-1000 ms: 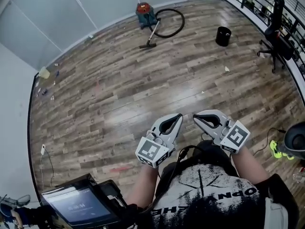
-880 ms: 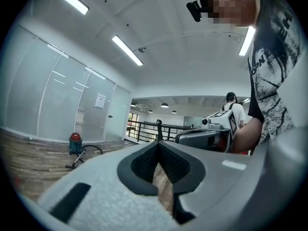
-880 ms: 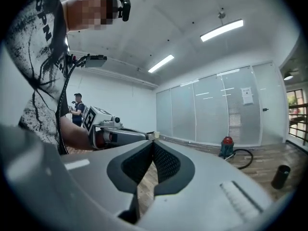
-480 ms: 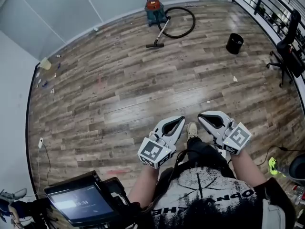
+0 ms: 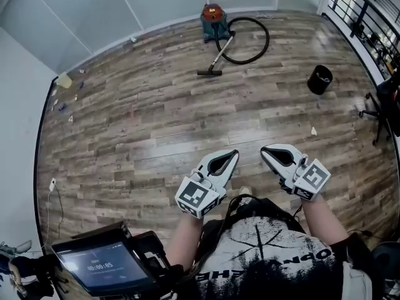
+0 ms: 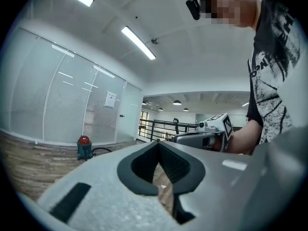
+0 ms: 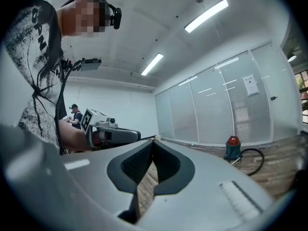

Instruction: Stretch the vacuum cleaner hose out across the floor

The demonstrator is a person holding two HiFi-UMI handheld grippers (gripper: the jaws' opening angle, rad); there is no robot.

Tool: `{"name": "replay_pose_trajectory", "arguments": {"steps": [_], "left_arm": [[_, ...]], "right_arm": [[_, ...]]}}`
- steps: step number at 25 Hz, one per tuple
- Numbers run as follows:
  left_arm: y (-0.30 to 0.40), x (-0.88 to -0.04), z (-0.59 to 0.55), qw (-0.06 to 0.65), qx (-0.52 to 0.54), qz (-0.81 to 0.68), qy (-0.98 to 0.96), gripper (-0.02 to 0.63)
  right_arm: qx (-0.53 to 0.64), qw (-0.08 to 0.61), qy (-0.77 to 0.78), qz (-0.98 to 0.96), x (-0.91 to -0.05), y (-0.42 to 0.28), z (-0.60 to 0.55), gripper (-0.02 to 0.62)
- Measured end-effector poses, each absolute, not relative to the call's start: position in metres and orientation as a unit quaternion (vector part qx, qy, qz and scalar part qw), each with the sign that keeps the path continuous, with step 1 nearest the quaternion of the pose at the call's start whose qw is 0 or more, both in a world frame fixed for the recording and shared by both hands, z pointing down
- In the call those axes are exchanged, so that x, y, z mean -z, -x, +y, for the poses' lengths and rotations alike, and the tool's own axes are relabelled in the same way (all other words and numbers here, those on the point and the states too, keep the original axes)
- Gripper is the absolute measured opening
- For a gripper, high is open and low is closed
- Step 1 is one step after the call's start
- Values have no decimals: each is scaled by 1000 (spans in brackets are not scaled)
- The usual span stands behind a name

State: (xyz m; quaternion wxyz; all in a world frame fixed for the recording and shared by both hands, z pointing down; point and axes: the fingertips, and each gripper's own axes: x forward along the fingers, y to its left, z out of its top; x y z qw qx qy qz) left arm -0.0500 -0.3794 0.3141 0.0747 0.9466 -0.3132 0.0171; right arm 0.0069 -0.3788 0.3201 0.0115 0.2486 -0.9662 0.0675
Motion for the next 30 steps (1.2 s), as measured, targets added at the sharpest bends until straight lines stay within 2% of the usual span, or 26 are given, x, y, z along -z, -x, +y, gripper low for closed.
{"name": "replay_pose_trajectory", "arguments": {"steps": [6,14,19,30], "left_arm": [[36,-312,-433,70,-26,-339,-938,0],[43,-313,-527,78,-43,-336,-938,0],[43,-319,-537,54,-44,-315,-947,1],[91,-326,-681,60,-51,-249,-965,1]], "right_arm": [[-51,8,-233,-971,-311,-30,-439,8],[-60,-5,-224,-973,-305,-18,-528,8],[-54,8,-252,-966,-320,-20,-531,8],[-60,3,-306,-950,-328,35,-672,8]]}}
